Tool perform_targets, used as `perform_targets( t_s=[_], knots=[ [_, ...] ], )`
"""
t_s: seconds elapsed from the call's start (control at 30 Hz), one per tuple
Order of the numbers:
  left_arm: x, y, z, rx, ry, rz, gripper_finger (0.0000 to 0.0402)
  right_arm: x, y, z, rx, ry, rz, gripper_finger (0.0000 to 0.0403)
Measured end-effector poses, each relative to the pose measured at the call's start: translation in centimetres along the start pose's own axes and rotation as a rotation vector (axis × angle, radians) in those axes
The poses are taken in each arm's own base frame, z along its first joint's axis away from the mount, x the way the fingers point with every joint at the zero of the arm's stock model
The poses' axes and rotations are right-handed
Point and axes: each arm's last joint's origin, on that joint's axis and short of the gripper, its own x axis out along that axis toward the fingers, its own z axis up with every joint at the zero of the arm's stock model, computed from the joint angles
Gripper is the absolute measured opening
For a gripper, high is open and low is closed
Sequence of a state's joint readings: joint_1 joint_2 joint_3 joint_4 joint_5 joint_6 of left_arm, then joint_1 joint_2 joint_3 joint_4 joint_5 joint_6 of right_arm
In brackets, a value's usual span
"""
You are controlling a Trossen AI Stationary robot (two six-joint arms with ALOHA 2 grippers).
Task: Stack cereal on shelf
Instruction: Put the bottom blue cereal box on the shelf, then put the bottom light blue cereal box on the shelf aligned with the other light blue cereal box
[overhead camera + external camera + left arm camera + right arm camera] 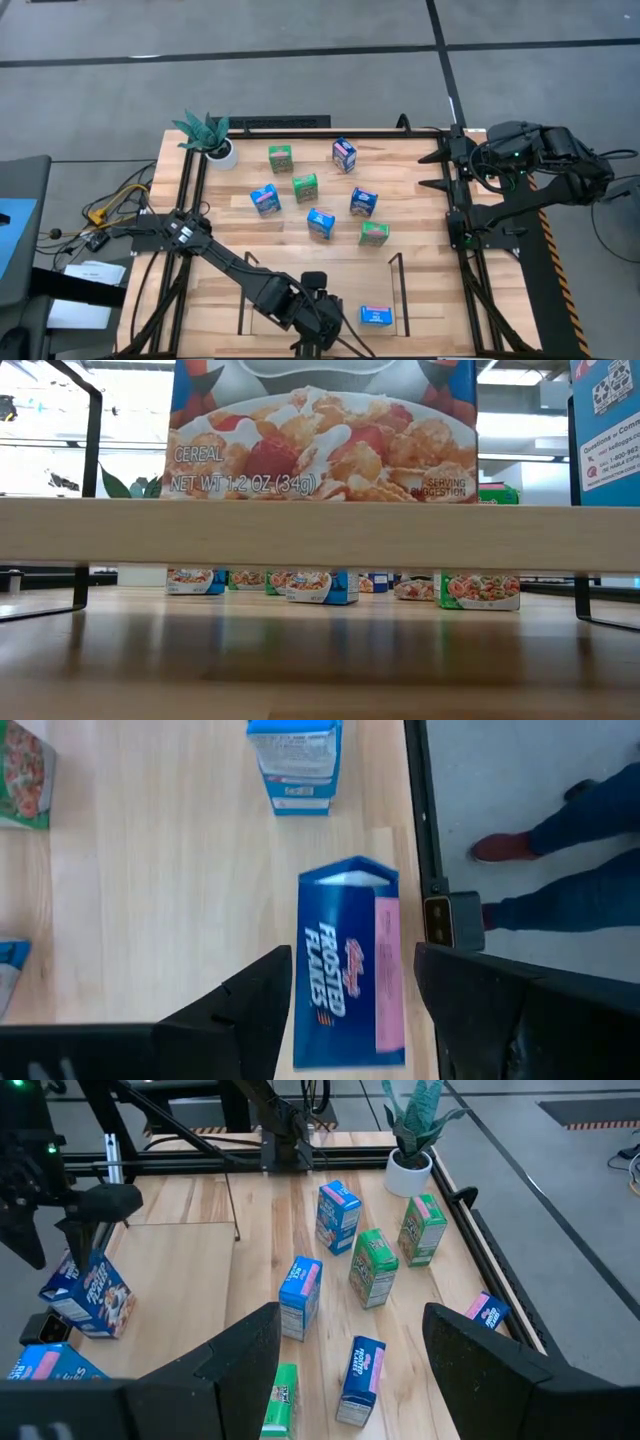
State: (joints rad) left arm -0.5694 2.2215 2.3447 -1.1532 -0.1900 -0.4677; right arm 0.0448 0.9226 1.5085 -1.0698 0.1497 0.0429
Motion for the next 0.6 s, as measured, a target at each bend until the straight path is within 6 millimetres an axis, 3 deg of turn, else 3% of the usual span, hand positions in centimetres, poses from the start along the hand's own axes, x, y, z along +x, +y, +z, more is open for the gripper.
perform_targets(
  t_s=[0.23,0.37,0.6],
  knots=[
    [-2.5,0.5,0.4,-0.052,-0.021,-0.041,0.0201,0.0,0.0,0.0,0.000,0.000,0.000,0.0270],
    [-6.4,1.9,0.7,-0.111,-0.077,-0.040,0.0201,0.0,0.0,0.0,0.001,-0.001,0.000,0.0270],
    [-11.9,6.3,1.3,-0.192,-0.236,0.158,0.0201,0.0,0.0,0.0,0.001,-0.001,0.000,0.0270]
  ],
)
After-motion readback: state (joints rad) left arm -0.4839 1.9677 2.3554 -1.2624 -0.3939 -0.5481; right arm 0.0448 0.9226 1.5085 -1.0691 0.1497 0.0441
